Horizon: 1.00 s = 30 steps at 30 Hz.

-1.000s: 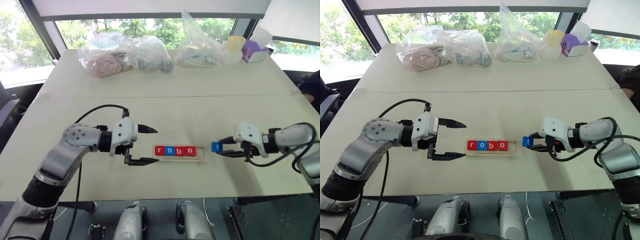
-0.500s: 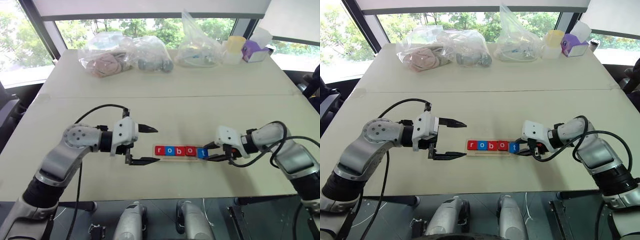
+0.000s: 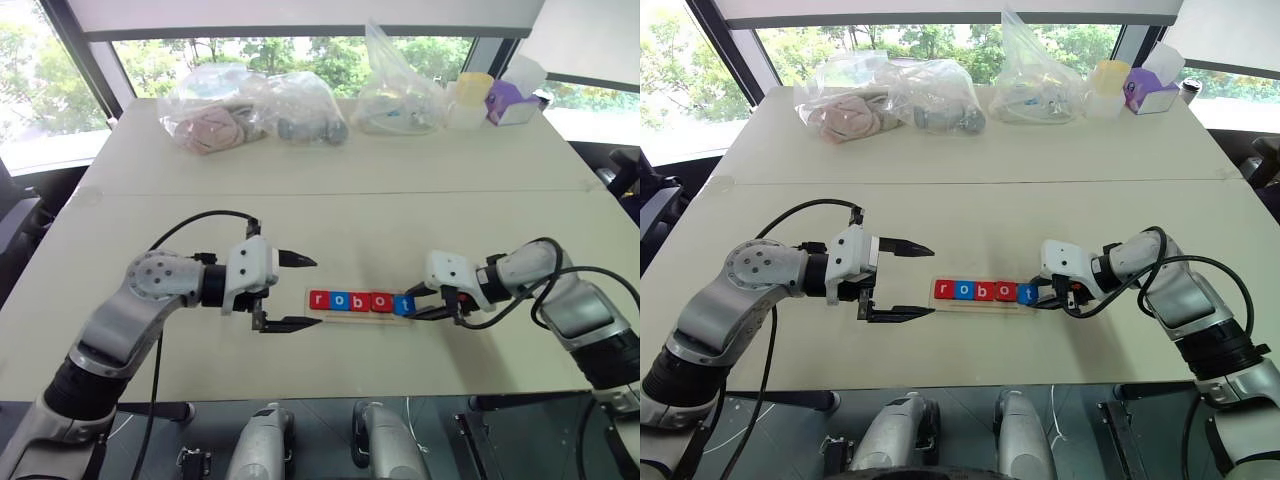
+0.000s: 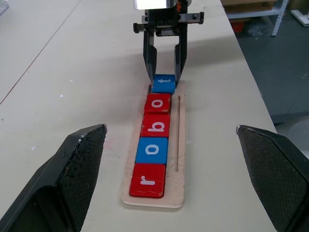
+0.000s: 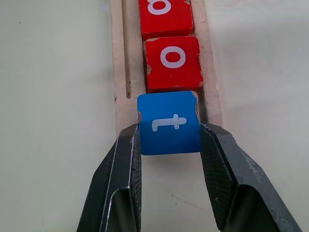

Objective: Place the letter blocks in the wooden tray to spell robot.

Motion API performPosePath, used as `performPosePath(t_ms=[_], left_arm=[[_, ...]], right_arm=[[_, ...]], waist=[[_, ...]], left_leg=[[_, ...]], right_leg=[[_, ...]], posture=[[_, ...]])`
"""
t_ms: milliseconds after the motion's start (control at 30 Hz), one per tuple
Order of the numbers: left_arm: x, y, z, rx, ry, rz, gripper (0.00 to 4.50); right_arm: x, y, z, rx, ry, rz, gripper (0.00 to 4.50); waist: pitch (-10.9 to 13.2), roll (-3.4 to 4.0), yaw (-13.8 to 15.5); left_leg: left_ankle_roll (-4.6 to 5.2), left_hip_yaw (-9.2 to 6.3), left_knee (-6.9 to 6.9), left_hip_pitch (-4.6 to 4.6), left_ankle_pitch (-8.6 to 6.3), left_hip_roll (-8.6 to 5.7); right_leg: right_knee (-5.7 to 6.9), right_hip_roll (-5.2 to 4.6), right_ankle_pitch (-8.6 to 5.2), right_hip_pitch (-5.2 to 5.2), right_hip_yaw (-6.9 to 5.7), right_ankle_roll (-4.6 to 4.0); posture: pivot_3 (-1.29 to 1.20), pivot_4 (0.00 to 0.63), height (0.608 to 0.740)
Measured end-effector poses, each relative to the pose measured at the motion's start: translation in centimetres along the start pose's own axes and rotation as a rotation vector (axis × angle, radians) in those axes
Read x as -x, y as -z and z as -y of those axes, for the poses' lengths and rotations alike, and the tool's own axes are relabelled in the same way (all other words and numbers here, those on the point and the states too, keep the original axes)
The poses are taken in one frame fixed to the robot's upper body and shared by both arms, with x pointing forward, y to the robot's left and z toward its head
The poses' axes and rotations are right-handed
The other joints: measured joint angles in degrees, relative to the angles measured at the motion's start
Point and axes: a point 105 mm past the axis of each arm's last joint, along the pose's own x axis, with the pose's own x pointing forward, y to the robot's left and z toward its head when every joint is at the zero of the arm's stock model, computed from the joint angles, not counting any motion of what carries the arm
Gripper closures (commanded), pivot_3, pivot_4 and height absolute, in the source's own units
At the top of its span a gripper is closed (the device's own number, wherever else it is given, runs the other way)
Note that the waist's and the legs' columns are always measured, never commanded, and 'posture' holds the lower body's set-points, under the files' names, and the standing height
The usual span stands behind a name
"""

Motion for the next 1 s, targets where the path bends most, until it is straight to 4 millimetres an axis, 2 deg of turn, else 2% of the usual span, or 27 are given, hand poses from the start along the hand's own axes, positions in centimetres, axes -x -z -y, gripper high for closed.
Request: performPosePath(t_ms=[1000], left_arm=[[0.03,0.19,0.20,0.017,-0.007,0.005,0.00]], right_arm=[[-0.64,-0.45,0.41,0.002,-0.001,0.002,3.38]], waist=[[0.00,0.00,0.00]], left_leg=[[0.00,0.01,0.00,0.00,0.00,-0.01]], right_leg=[[0.01,0.00,0.00,0.00,0.00,0.00]], posture=[[0.00,0.150,0.740]])
